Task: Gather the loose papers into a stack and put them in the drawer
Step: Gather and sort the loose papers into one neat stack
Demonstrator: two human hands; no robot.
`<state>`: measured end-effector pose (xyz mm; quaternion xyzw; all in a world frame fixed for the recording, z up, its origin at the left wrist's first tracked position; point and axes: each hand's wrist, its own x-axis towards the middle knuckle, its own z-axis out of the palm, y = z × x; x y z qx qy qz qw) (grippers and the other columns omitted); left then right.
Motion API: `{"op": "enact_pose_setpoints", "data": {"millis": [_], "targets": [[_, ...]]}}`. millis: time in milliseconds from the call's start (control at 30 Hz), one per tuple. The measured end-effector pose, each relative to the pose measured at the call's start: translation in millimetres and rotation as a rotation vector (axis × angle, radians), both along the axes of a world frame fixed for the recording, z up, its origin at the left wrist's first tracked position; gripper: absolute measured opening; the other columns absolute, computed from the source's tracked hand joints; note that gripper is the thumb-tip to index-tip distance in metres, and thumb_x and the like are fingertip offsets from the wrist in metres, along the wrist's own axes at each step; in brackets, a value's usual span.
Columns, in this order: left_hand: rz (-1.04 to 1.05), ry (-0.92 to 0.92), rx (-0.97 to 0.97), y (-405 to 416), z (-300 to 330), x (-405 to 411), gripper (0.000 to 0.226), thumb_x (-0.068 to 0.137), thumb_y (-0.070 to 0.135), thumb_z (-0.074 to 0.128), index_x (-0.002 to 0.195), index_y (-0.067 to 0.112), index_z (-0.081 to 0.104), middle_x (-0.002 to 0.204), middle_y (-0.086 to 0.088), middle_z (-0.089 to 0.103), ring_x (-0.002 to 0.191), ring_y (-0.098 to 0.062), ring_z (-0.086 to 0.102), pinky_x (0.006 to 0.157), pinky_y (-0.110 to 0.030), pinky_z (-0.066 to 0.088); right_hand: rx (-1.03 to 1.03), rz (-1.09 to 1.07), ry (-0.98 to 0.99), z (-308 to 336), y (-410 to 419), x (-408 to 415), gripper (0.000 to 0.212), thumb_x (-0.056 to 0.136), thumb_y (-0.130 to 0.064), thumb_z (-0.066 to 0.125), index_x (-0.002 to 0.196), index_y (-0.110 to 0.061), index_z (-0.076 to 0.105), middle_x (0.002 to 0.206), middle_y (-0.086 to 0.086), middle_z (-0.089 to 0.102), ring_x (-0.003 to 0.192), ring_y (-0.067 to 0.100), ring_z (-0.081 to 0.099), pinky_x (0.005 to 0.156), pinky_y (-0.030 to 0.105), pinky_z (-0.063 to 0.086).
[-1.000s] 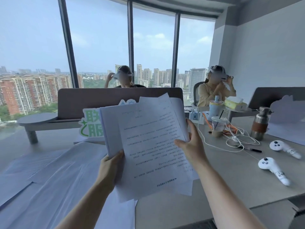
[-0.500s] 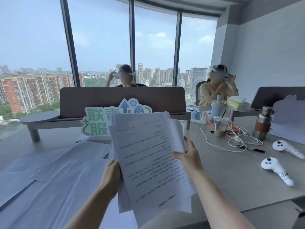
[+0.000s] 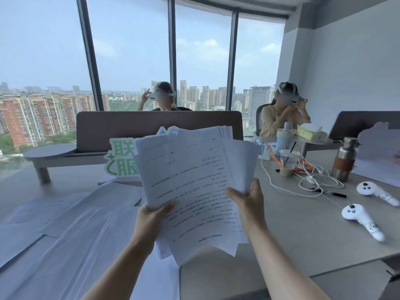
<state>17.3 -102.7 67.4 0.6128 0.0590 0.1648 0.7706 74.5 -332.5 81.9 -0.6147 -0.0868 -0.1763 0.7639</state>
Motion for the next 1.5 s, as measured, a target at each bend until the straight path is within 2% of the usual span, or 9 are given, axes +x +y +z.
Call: {"op": "enact_pose_setpoints", "data": {"millis": [167,233,433,733,833,933,1200,1333,1500], "targets": [[-0.025,-0.009,0.019,1,-5,-4,0.085,0.030,0.053,0.092,0.099,0.008,0.075,0.098,-0.009,0.076,0.091,-0.026,0.073,0.080,-0.039,0.055,-0.019,0.087,-0.053,-14,-6,-1,0.035,0.074,-0.015,0.077,0.105,-0.012,0.062,0.105,0.008,0.075,0.098,0.027,0.071,0.089,0.046,0.056],[-0.046,-0.017,0.026,0,-6,-4,0.090,0.024,0.058,0.091,0.098,0.010,0.075,0.097,-0.008,0.077,0.090,-0.024,0.073,0.079,-0.038,0.056,-0.033,0.142,-0.069,-15,-5,-4,0.035,0.080,-0.012,0.074,0.113,-0.014,0.064,0.109,0.004,0.075,0.102,0.021,0.071,0.085,0.034,0.057],[-0.047,-0.087,0.039,-3,-7,-7,0.067,0.041,0.045,0.085,0.097,0.010,0.074,0.093,-0.005,0.077,0.087,-0.022,0.073,0.065,-0.027,0.059,-0.064,0.190,-0.092,-21,0,-5,0.034,0.082,-0.010,0.069,0.115,-0.012,0.064,0.102,-0.001,0.077,0.094,0.012,0.072,0.075,0.020,0.055],[-0.044,-0.105,0.072,-12,-18,-6,0.067,0.039,0.044,0.091,0.092,0.008,0.074,0.087,-0.007,0.078,0.081,-0.024,0.074,0.063,-0.029,0.060,-0.109,0.094,0.019,-48,1,-16,0.036,0.083,-0.037,0.072,0.101,-0.007,0.068,0.094,0.010,0.076,0.092,0.030,0.072,0.082,0.046,0.059],[-0.011,-0.127,0.027,-19,-14,-4,0.033,0.064,0.021,0.086,0.090,0.005,0.074,0.084,-0.006,0.077,0.078,-0.024,0.074,0.062,-0.030,0.060,-0.085,0.020,0.010,-47,4,-20,0.008,0.094,-0.018,0.065,0.100,-0.016,0.070,0.095,-0.001,0.077,0.092,0.018,0.072,0.076,0.027,0.058],[-0.010,-0.128,0.041,-21,-8,-4,0.007,0.080,0.006,0.072,0.086,0.009,0.072,0.072,0.004,0.076,0.066,-0.009,0.072,0.055,-0.018,0.054,-0.041,-0.004,0.009,-43,4,-21,0.018,0.098,-0.015,0.058,0.111,-0.010,0.069,0.104,0.001,0.076,0.100,0.014,0.071,0.085,0.029,0.056],[-0.041,0.000,0.103,-24,-37,-2,0.015,0.081,0.010,0.073,0.096,0.008,0.073,0.082,0.000,0.078,0.076,-0.016,0.073,0.059,-0.022,0.057,-0.150,0.096,0.227,-71,-2,-19,0.027,0.095,-0.020,0.063,0.120,-0.011,0.065,0.111,0.000,0.074,0.105,0.015,0.070,0.095,0.039,0.055],[-0.016,0.035,0.170,-28,-33,6,0.012,0.085,0.017,0.070,0.091,0.008,0.075,0.087,-0.005,0.076,0.082,-0.023,0.070,0.067,-0.031,0.058,-0.215,0.056,0.149,-62,4,-23,0.021,0.099,-0.010,0.053,0.113,-0.022,0.065,0.102,-0.012,0.073,0.094,-0.001,0.069,0.075,0.012,0.053],[-0.025,0.066,0.209,-35,-22,12,0.003,0.086,0.019,0.071,0.087,0.017,0.073,0.077,0.005,0.076,0.074,-0.016,0.073,0.061,-0.029,0.059,-0.370,-0.128,0.150,-50,-5,-16,0.023,0.096,-0.006,0.053,0.099,-0.022,0.069,0.088,-0.010,0.072,0.078,0.007,0.066,0.064,0.022,0.049]]}}
